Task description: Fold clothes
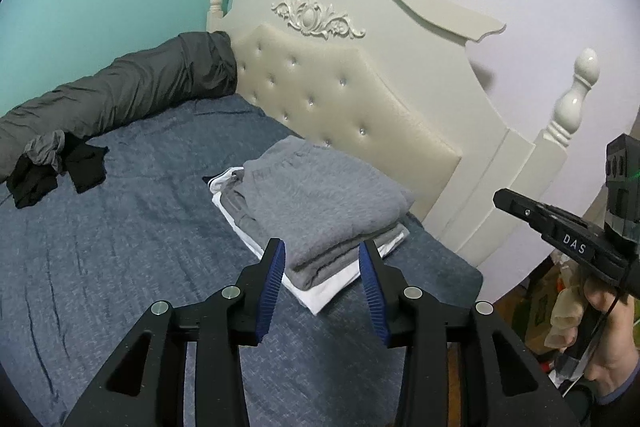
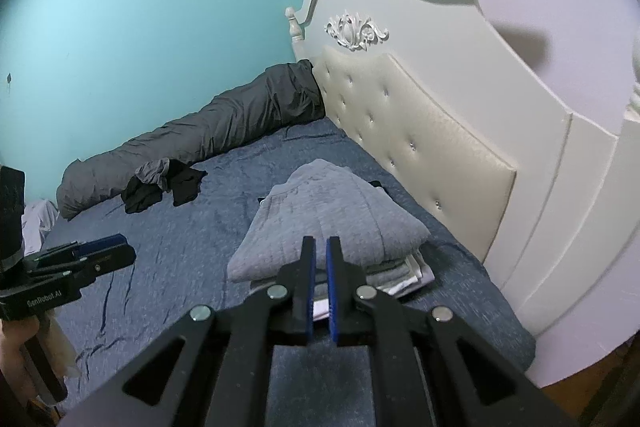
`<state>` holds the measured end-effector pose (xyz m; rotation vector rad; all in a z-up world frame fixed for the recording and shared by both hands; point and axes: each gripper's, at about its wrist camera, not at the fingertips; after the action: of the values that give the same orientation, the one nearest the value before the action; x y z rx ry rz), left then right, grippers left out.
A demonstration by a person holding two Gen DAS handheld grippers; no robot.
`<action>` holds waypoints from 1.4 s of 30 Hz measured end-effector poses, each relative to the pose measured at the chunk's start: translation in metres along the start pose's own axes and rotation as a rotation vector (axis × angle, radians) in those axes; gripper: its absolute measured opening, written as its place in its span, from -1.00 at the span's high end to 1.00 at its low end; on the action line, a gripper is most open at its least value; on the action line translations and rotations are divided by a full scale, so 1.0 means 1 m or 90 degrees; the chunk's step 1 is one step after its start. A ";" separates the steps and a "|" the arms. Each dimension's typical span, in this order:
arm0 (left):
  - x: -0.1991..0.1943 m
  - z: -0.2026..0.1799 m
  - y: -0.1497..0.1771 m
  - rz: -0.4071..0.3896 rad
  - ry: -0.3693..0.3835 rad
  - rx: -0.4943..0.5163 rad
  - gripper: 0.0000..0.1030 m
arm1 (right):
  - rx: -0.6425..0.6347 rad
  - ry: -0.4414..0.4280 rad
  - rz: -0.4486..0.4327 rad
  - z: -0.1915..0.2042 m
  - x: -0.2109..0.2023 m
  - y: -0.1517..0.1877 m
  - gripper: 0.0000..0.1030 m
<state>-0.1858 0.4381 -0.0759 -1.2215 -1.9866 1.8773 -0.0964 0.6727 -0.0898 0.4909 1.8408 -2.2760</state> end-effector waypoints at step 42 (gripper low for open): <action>-0.148 -0.007 0.024 -0.076 0.040 0.043 -0.28 | -0.012 0.032 -0.063 0.089 -0.142 0.028 0.13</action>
<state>-0.0734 0.3479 -0.0348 -1.1049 -1.9023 1.8122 0.0322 0.5700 -0.0486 0.4683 1.9503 -2.3258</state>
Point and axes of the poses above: each gripper's, at about its wrist camera, not at the fingertips, and x roughly the way its jaws point, z to its left, y to its underside, and after that the axes turned 13 degrees about -z, right-handed
